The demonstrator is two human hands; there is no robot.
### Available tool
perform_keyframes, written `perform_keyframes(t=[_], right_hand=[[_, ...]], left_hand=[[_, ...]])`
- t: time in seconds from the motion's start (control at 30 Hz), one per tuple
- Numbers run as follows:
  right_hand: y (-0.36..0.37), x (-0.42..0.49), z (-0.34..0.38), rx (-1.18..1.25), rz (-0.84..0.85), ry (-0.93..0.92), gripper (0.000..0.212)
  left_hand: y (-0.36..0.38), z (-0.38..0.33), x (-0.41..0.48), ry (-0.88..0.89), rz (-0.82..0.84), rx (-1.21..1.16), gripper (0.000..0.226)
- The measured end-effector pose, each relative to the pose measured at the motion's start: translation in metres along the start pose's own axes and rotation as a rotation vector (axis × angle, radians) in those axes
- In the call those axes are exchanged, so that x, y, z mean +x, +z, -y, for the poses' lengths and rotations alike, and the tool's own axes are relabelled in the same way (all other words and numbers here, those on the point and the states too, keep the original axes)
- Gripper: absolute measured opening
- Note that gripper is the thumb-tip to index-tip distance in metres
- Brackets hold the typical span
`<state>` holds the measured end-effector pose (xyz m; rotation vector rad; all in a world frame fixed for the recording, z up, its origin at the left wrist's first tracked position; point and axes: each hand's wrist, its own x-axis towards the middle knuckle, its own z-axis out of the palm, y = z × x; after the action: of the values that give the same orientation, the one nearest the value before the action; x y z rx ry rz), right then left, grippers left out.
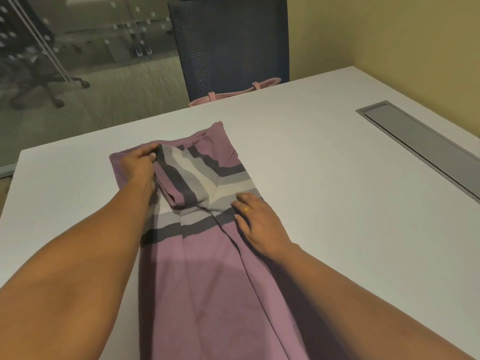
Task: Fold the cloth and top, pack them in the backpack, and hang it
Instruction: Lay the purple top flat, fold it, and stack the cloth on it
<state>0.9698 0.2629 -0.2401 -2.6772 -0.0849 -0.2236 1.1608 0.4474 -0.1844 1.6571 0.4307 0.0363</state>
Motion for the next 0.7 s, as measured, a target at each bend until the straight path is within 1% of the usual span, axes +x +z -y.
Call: perform_keyframes(t=[0.07,0.1,0.17,0.23,0.27,0.3,0.37,0.43,0.5,0.6,0.7], right_hand=[[0.004,-0.001,-0.003,-0.023,0.067,0.003,0.044],[0.006,-0.002,-0.004,-0.051,0.125,0.015,0.047],[0.01,-0.004,-0.006,-0.111,0.227,0.054,0.053],[0.012,-0.004,-0.006,-0.134,0.258,0.081,0.061],[0.012,-0.004,-0.005,-0.132,0.258,0.091,0.066],[0.011,-0.005,-0.005,-0.129,0.256,0.099,0.071],[0.008,-0.01,-0.003,-0.135,0.243,0.105,0.077],[0.005,-0.019,-0.001,-0.133,0.22,0.105,0.079],[0.002,-0.033,0.003,-0.12,0.205,0.111,0.08],[-0.003,-0.059,0.01,-0.098,0.195,0.114,0.085],[-0.009,-0.089,0.013,-0.095,0.196,0.107,0.087]], left_hand=[[-0.004,-0.002,0.005,0.09,-0.027,-0.001,0.033],[-0.008,-0.003,0.01,0.101,-0.023,0.011,0.033],[-0.013,0.0,0.015,0.051,0.009,0.1,0.036],[-0.014,0.003,0.012,-0.02,0.07,0.216,0.043],[-0.014,0.005,0.008,-0.012,0.081,0.267,0.046],[-0.014,0.006,0.003,0.044,0.075,0.332,0.045],[-0.014,0.012,-0.008,0.242,0.069,0.472,0.041],[-0.014,0.02,-0.024,0.409,0.108,0.571,0.037],[-0.014,0.034,-0.049,0.519,0.164,0.676,0.038],[-0.02,0.062,-0.1,0.591,0.241,0.788,0.043],[-0.035,0.09,-0.154,0.554,0.265,0.844,0.048]])
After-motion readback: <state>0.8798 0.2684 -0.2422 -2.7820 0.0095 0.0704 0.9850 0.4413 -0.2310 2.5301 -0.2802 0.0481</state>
